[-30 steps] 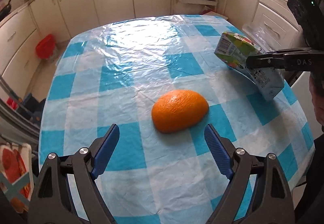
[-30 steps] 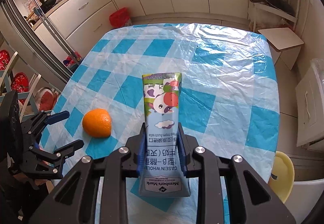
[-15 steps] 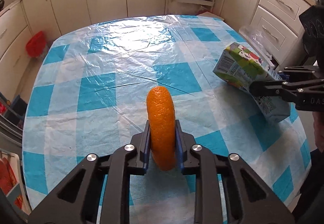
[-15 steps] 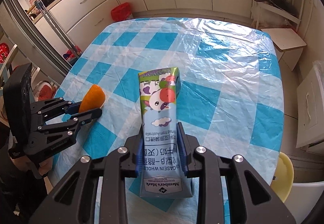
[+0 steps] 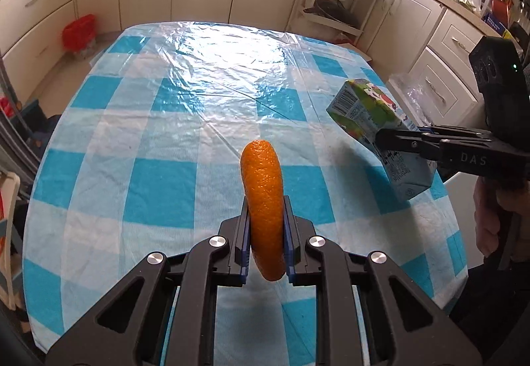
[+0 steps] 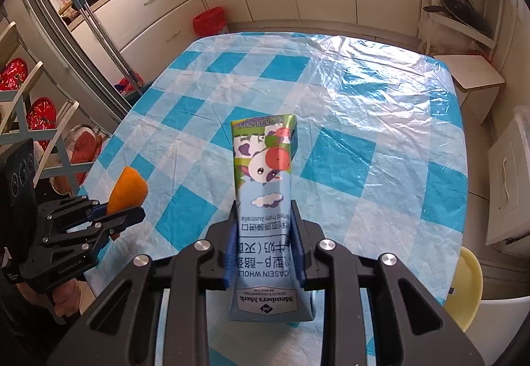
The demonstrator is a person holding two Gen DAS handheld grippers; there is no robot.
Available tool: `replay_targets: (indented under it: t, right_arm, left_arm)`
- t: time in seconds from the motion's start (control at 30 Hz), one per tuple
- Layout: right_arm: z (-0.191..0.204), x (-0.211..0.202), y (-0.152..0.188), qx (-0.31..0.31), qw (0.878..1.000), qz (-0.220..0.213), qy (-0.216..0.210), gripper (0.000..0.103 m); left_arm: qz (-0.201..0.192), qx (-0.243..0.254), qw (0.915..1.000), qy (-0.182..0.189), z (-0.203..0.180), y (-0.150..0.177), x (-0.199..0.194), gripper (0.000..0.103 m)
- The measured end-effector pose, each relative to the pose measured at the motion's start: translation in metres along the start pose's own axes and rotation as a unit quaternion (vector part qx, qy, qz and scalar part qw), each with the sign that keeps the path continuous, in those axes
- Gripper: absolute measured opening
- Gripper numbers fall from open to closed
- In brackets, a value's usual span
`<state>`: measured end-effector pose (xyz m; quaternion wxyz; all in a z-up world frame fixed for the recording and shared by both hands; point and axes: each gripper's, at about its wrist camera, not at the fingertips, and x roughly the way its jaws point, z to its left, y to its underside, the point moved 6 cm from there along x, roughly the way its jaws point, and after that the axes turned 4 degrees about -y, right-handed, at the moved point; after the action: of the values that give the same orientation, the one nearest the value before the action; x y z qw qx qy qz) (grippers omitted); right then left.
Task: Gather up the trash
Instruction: 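Carry the milk carton over the yellow bin and open the right tool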
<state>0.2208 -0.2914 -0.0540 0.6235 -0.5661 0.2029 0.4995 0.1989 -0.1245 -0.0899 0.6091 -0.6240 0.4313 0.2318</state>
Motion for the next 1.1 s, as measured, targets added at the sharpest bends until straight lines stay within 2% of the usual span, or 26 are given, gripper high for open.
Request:
replay_targets:
  t: [0.27,0.57,1.1]
  right_arm:
    - [0.009,-0.021,0.015,0.024,0.999,-0.023,-0.014,0.028]
    - [0.026,-0.035,0.026,0.020,0.999,-0.033,-0.017,0.028]
    - [0.014,-0.051,0.029,0.035,0.998,-0.053,-0.010,0.028]
  left_arm:
    - [-0.001,-0.009,0.9999,-0.004,0.003,0.034,-0.023,0.015]
    - [-0.003,-0.003,1.0000,0.000,-0.004,0.038,-0.024,0.015]
    - [-0.002,0.012,0.9999,0.006,-0.022,0.034,-0.013,0.015]
